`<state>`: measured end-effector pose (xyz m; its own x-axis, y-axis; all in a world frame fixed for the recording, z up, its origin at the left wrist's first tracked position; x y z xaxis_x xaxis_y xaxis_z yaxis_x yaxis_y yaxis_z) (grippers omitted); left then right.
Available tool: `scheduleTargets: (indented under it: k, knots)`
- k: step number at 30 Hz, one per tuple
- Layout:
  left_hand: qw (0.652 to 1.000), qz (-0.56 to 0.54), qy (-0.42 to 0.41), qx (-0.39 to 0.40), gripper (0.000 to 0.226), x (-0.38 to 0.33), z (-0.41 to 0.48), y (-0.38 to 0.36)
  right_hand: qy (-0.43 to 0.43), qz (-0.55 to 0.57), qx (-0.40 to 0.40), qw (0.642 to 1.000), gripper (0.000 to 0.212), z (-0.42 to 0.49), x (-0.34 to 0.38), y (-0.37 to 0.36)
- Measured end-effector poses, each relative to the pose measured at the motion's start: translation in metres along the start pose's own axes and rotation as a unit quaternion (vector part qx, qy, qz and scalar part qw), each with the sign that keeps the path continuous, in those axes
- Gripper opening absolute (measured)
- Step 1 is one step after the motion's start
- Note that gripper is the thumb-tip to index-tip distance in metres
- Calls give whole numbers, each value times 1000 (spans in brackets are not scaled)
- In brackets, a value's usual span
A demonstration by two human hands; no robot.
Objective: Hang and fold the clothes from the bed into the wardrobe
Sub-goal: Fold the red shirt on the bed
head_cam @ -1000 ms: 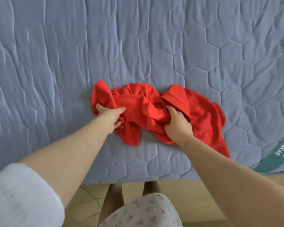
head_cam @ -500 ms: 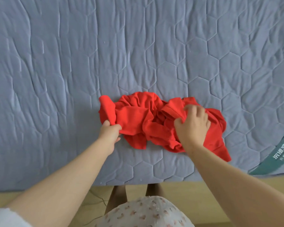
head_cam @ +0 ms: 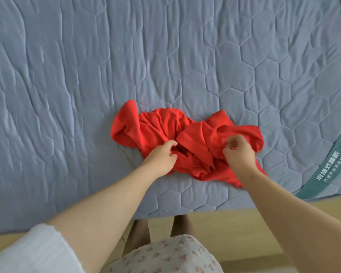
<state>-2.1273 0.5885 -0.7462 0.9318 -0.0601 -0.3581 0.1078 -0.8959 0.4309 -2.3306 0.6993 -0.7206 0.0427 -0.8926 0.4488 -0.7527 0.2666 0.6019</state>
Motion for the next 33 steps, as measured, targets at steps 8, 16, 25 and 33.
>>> scheduleTargets:
  k: [8,16,25,33]
  knots:
    - [998,67,-6,0,40,3,-9,-18,-23,-217,64,974,53,5,-31,2]
    - [906,-406,81,92,13,-15,-46,-36,102,123,181,970,28,-56,30,-45]
    - [768,-616,158,-74,22,11,-57,5,78,-237,229,941,31,-90,-2,-65]
    - [945,-297,-71,-114,63,-9,-96,75,148,-11,212,966,17,-118,63,-50]
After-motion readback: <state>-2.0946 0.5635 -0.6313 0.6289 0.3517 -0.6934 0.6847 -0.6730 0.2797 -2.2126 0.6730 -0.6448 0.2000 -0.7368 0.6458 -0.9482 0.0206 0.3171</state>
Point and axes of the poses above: each hand's wrist, its own z-axis towards the middle knuckle, its own y-axis out of the back of the hand, x = y × z, the point moved 10 cm from there along z, towards the middle knuckle, and after that the axes turned 2 degrees about z, right-handed, at the moved point
